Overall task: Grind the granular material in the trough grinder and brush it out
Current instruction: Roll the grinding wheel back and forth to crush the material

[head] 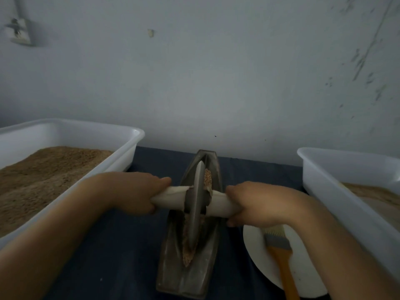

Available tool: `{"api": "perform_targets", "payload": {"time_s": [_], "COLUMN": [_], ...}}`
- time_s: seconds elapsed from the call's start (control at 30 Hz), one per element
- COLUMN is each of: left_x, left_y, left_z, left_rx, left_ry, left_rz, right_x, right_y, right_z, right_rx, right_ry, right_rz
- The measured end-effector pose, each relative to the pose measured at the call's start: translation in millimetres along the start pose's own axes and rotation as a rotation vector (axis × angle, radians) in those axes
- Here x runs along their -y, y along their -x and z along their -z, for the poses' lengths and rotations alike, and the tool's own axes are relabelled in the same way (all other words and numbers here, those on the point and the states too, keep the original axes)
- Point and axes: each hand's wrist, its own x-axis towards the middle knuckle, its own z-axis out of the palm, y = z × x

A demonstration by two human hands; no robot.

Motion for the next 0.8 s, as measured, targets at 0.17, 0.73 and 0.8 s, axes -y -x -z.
{"api": "perform_targets", "payload": {"time_s": [0.17,0.73,0.8], "left_x": [0.7,14.8,15.8], "left_y": [6.9,-58.6,-53.9], "left_z": [6.3,-34.7,-31.2], "left_rx": [0.105,-0.697,-0.608], "left_ry": [0.075,-0.189,-0.166], "left_rz": [-0.016,0.147,0.137], "right_x": [-0.3,-30.3,-27.9], "right_y": [5.2,-56.4,-52.1], "right_z": [5.1,-39.2,-36.0], "right_rx": [0.080,-0.652,-0.600], "right_ry": [-0.042,0.165,0.179], "right_rz": [0.019,-0.095,-0.080]}}
